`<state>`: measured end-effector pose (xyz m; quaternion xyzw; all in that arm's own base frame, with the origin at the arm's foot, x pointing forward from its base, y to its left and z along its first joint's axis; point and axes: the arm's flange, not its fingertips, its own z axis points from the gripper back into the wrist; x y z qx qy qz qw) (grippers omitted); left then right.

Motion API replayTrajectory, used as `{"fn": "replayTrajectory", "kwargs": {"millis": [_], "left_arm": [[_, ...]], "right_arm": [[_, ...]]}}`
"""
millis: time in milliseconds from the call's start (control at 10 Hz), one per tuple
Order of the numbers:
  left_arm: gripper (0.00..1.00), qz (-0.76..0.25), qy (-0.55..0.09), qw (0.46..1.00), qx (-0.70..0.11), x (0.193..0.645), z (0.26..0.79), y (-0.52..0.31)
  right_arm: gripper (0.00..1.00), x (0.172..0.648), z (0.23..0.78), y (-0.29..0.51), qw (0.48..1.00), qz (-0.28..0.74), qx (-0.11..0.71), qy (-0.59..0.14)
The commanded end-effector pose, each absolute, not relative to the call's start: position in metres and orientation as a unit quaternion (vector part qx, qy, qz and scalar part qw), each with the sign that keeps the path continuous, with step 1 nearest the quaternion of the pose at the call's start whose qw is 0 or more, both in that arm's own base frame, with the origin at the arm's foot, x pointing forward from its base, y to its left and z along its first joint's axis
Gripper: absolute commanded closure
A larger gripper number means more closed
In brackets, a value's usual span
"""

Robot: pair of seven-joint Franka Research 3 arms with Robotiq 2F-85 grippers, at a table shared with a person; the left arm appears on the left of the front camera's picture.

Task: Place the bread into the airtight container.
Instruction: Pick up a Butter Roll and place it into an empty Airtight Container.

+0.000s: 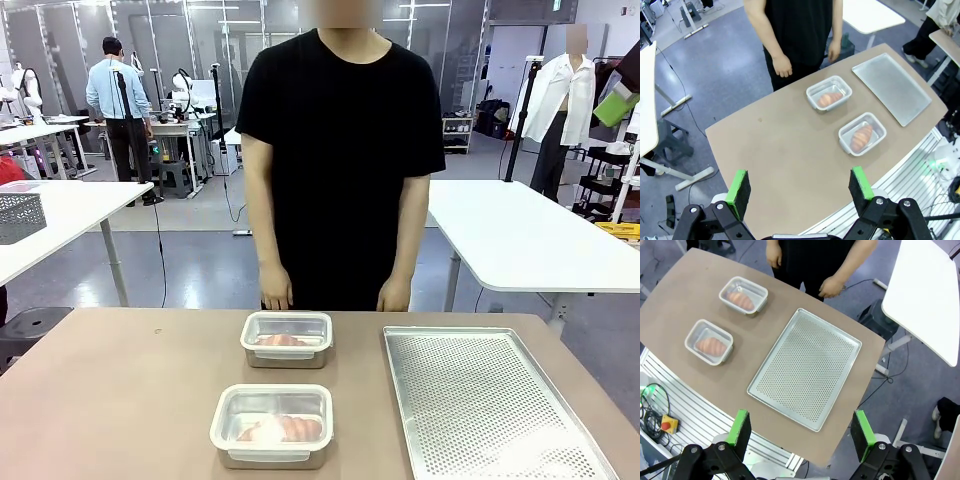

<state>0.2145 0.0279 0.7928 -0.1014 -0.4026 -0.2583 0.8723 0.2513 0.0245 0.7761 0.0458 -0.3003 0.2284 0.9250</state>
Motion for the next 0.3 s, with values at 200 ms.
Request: {"fn": "replayTrajectory", "kwargs": {"millis": [200], "left_arm": [[0.00, -0.257, -0.403, 0.873, -0.101, 0.2146, 0.7939, 0.0272]], "right_arm": [[0.00, 0.2516, 0.7775, 0.0253, 0.929, 0.219, 0.044, -0.295]]}}
